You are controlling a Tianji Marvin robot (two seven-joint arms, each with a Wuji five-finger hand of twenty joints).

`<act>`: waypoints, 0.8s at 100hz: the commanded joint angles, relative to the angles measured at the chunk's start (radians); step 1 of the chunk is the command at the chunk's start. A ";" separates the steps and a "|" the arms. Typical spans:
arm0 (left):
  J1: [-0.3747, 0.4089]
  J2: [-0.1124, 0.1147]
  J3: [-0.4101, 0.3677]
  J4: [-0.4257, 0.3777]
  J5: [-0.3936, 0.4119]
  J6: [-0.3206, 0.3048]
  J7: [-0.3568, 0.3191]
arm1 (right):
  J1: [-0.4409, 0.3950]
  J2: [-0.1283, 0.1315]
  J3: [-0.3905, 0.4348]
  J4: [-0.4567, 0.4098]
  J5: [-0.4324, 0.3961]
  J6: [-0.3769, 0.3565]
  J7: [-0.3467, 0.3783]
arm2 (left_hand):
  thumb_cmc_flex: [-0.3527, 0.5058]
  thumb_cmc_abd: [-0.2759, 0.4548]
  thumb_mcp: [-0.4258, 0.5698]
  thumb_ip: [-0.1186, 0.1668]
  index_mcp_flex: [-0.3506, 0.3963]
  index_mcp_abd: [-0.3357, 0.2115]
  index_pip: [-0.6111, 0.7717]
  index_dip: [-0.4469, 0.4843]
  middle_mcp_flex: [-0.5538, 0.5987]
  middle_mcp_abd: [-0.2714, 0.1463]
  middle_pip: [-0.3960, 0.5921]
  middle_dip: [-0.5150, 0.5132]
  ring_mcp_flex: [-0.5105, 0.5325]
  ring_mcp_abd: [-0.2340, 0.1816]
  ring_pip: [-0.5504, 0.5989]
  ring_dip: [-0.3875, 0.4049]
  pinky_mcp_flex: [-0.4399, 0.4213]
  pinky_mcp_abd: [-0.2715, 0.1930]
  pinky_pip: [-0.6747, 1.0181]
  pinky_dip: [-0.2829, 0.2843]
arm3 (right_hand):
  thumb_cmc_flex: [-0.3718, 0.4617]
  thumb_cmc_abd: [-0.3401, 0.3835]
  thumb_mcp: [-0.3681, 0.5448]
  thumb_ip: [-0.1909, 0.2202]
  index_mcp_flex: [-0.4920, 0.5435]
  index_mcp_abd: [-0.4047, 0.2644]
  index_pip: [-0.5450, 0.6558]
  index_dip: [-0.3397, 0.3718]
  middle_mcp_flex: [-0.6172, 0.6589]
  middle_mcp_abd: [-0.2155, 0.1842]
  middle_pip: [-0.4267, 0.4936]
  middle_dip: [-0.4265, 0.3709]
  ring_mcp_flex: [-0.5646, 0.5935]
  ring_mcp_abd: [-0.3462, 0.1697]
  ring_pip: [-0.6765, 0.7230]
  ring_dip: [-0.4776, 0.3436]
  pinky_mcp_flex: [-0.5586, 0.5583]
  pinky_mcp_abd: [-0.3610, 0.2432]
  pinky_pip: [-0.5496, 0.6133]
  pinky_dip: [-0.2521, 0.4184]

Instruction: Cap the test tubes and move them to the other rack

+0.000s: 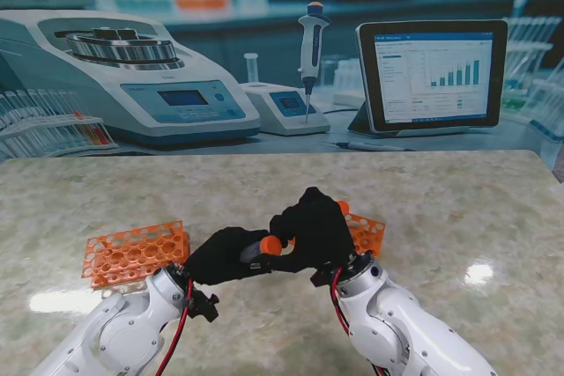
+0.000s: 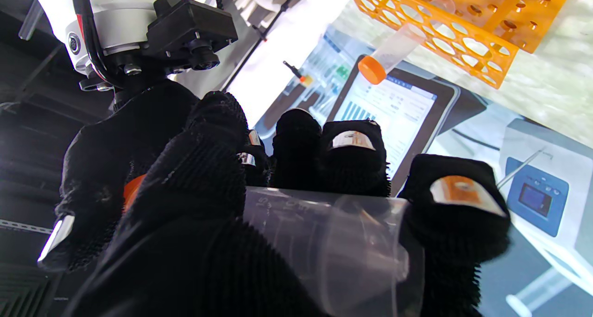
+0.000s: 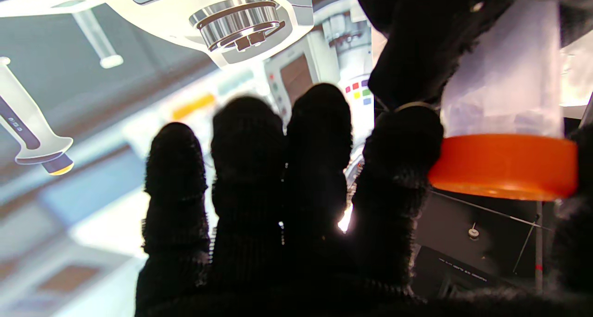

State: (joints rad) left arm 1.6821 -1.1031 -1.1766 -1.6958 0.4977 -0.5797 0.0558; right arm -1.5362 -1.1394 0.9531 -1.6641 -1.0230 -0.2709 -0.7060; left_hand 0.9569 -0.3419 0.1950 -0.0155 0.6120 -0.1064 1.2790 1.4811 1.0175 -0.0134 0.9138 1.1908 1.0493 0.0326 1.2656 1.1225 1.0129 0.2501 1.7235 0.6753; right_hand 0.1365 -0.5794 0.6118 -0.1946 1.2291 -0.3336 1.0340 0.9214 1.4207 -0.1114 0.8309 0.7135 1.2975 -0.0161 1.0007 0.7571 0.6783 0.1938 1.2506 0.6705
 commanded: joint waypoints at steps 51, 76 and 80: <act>0.005 -0.002 0.003 -0.017 0.003 -0.009 -0.004 | -0.012 -0.005 0.009 0.003 0.027 0.020 0.055 | 0.031 0.035 0.001 -0.005 0.016 -0.076 0.072 0.066 -0.015 -0.041 -0.003 -0.006 -0.003 -0.020 -0.005 -0.009 0.018 -0.070 0.122 -0.013 | -0.047 0.232 -0.060 0.059 -0.031 -0.033 -0.133 -0.055 -0.015 0.008 -0.196 -0.069 0.009 0.005 -0.148 -0.047 -0.071 -0.008 -0.018 0.011; 0.006 -0.002 0.001 -0.017 0.002 -0.009 -0.004 | -0.038 -0.001 0.033 -0.021 0.023 0.000 0.063 | 0.030 0.034 0.001 -0.006 0.015 -0.077 0.072 0.066 -0.015 -0.041 -0.002 -0.005 -0.003 -0.020 -0.005 -0.009 0.018 -0.070 0.122 -0.013 | -0.122 0.208 0.023 0.060 -0.169 0.045 -0.288 -0.076 -0.128 0.039 -0.329 -0.068 -0.049 0.014 -0.313 -0.012 -0.140 0.011 -0.066 0.014; 0.006 -0.002 0.001 -0.017 0.003 -0.008 -0.004 | -0.044 0.000 0.038 -0.026 0.021 -0.003 0.063 | 0.030 0.033 0.001 -0.006 0.015 -0.077 0.072 0.066 -0.015 -0.040 -0.002 -0.005 -0.003 -0.021 -0.005 -0.009 0.018 -0.070 0.122 -0.013 | -0.127 0.211 0.024 0.059 -0.188 0.054 -0.304 -0.081 -0.147 0.042 -0.343 -0.072 -0.060 0.014 -0.321 -0.012 -0.146 0.011 -0.070 0.014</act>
State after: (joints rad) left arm 1.6827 -1.1031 -1.1794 -1.6991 0.4981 -0.5810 0.0567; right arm -1.5671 -1.1410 0.9875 -1.6780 -1.0012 -0.2713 -0.6449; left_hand 0.9569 -0.3417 0.1950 -0.0155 0.6014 -0.0802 1.2778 1.4810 1.0175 -0.0143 0.9138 1.1907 1.0493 0.0326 1.2655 1.1221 1.0134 0.2493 1.7257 0.6747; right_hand 0.0216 -0.4096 0.5706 -0.1632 1.1381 -0.3398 0.8419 0.8611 1.3129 -0.0849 0.5006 0.6434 1.2615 -0.0007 0.7191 0.7325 0.5652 0.1892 1.1975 0.6706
